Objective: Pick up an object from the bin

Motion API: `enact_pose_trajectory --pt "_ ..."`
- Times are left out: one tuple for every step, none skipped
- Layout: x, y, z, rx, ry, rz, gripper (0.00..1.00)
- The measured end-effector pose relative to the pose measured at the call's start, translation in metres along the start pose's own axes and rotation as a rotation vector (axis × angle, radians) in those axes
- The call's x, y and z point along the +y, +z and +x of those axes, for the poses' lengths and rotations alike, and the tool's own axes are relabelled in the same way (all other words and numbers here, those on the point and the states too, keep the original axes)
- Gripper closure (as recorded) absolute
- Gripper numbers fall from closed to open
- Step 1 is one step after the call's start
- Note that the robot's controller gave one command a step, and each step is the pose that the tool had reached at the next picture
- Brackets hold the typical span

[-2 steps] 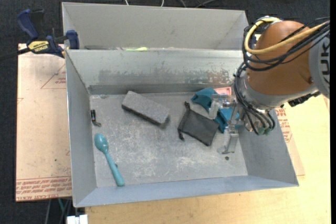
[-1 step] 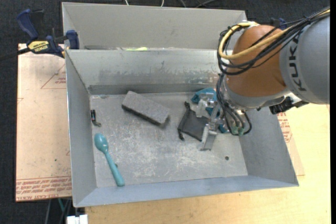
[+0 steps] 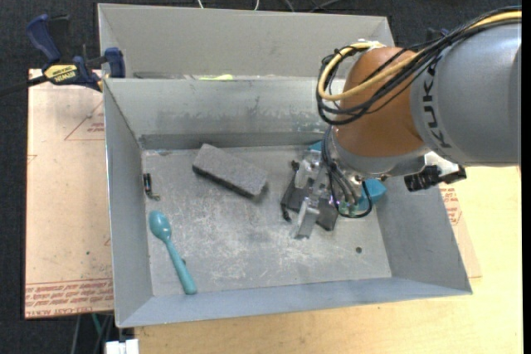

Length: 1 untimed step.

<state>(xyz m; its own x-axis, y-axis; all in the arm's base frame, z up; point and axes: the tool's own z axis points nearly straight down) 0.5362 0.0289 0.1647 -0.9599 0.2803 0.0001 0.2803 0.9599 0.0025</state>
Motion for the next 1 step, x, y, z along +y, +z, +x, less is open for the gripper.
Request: enact_pose_trajectory --pt "-0.0131 0.0402 -0.0457 -0.008 -0.096 -0.002 0.0"
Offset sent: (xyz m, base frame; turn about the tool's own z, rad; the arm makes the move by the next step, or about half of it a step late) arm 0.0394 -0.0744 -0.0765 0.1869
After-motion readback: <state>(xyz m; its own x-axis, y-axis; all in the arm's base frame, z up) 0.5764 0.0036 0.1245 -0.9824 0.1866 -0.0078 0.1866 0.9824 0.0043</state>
